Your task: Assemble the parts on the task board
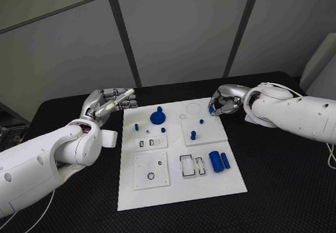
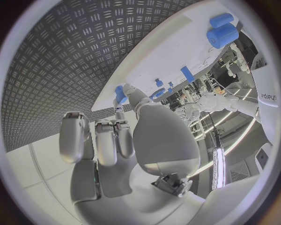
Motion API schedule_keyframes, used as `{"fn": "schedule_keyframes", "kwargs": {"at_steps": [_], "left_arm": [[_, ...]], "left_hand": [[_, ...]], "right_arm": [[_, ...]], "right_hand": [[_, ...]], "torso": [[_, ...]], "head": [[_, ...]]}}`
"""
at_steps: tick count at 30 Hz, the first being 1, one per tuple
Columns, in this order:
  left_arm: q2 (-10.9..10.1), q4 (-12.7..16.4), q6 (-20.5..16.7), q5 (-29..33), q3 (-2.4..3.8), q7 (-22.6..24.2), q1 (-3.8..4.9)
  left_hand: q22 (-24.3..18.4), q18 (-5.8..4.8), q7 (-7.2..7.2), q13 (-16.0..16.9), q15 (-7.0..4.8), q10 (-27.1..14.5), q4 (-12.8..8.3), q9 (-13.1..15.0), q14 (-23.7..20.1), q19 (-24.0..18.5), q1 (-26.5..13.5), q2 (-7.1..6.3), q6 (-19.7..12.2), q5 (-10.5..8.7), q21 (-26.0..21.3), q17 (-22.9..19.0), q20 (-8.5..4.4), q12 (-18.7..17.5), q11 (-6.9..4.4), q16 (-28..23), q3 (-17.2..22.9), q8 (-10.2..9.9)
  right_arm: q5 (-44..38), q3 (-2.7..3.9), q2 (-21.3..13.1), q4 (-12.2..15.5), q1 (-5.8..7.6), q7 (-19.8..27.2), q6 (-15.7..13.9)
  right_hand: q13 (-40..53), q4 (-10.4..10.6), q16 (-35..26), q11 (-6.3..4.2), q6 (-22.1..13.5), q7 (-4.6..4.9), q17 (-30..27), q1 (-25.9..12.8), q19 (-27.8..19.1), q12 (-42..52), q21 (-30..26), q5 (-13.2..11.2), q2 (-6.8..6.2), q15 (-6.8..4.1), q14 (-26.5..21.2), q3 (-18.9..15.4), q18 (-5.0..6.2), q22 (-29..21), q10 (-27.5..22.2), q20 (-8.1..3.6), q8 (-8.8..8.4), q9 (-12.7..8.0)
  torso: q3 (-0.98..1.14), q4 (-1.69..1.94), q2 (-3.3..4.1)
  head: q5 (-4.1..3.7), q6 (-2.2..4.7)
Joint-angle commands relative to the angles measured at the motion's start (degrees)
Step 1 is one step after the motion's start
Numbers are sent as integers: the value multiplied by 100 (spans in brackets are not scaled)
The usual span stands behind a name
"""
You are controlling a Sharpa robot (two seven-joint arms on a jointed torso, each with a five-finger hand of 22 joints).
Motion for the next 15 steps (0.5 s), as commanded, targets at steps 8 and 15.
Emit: {"fn": "schedule_keyframes", "kwargs": {"at_steps": [8,15], "left_arm": [[-3,17,54,-2,3,40,7],[-6,16,52,-2,3,39,7]], "left_hand": [[-12,-80,20,2,-16,38,-12,-6,-32,-42,13,68,38,4,-28,10,0,-26,-1,-19,-25,-42],[-12,-80,20,2,-16,38,-12,-6,-32,-42,13,68,38,4,-28,10,0,-26,-1,-19,-25,-42]], "right_arm": [[-64,1,28,-51,-20,-73,129],[-65,1,29,-59,-25,-61,41]], "right_hand": [[1508,16,15,30,34,5,1508,4,14,16,26,-43,45,50,606,-18,-65,7,606,9,41,4],[1508,53,15,37,203,10,1508,-22,16,16,35,-57,125,61,606,0,-66,20,606,19,112,22]], "torso": [[3,0,0],[2,-5,-1]], "head": [[17,-15],[12,-21]]}}
